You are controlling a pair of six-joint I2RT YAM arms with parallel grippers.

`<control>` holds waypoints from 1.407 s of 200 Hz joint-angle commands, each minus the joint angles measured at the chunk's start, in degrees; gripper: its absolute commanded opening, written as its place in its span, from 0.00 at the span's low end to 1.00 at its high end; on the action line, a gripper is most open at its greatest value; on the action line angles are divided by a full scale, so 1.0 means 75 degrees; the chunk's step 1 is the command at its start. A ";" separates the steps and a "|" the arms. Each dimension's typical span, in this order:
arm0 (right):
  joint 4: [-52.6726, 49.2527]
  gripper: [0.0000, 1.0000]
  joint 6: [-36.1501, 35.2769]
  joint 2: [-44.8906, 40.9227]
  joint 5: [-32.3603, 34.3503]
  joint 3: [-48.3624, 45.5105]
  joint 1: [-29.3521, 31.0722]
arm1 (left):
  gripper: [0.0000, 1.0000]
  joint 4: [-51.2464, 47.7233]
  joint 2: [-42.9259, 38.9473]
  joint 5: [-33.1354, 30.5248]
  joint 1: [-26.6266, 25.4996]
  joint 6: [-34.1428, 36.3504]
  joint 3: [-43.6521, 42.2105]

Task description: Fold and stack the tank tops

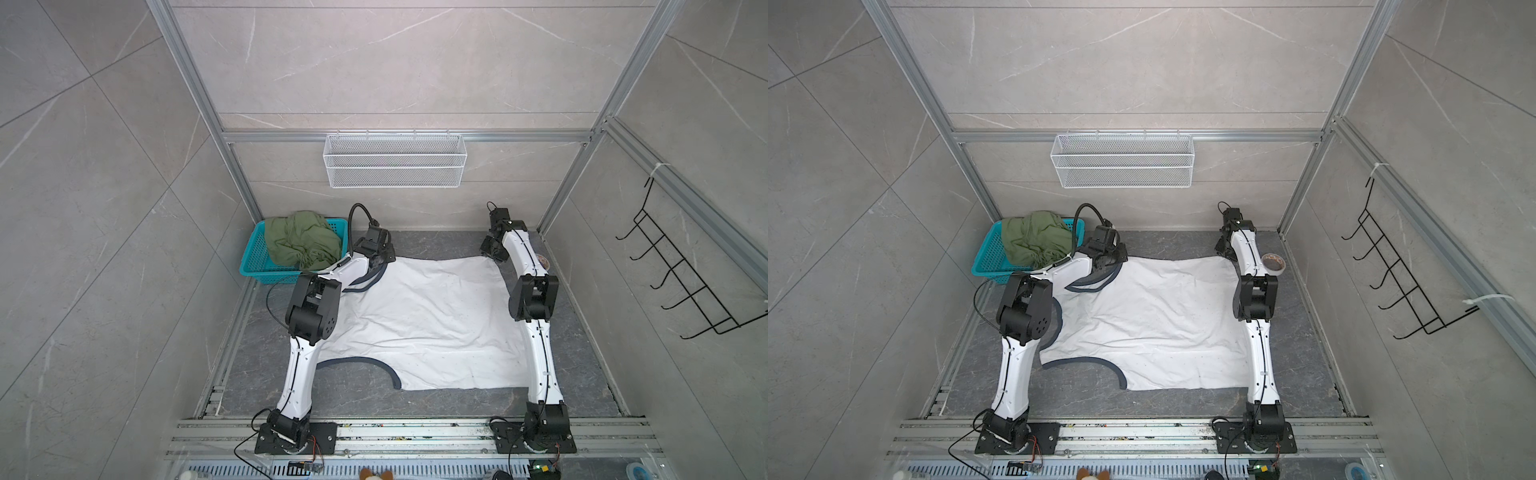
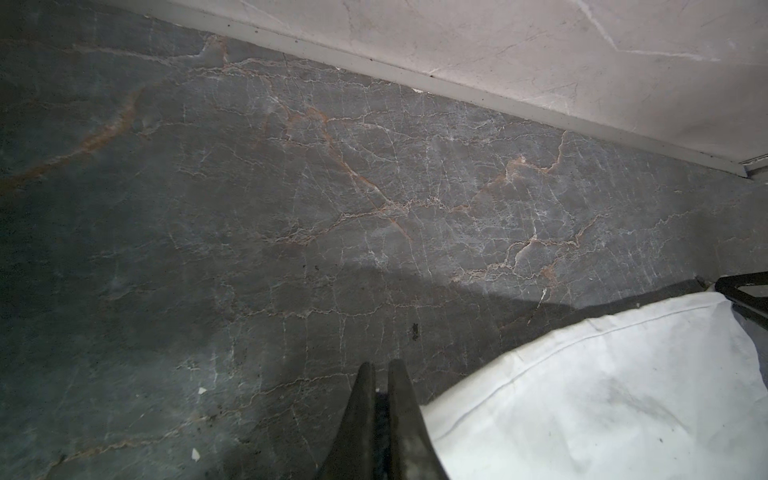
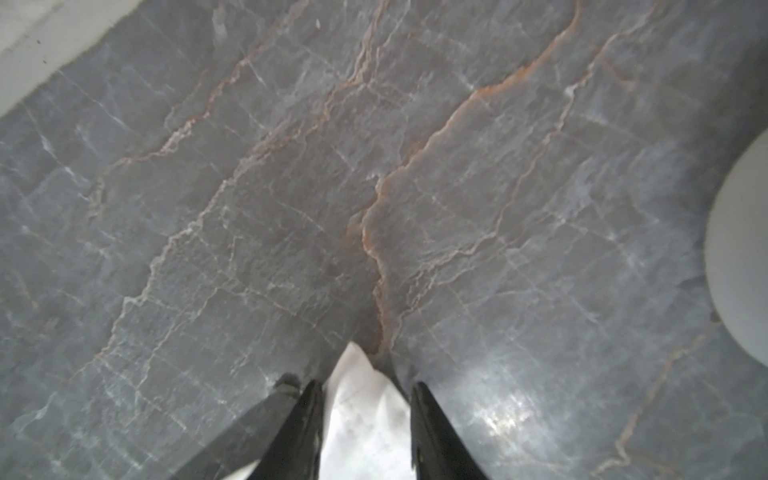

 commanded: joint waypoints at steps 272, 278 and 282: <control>-0.0874 0.06 -0.0129 0.0180 0.0125 0.0672 -0.0067 | 0.00 0.0611 -0.0814 0.0176 0.0049 -0.0009 -0.0518; -0.0862 0.05 -0.0152 0.0094 0.0161 0.0622 -0.0059 | 0.00 0.0625 -0.0849 0.0176 0.0036 -0.0012 -0.0572; -0.0850 0.04 -0.0182 0.0015 0.0194 0.0575 -0.0053 | 0.00 0.0637 -0.0873 0.0165 0.0037 -0.0012 -0.0587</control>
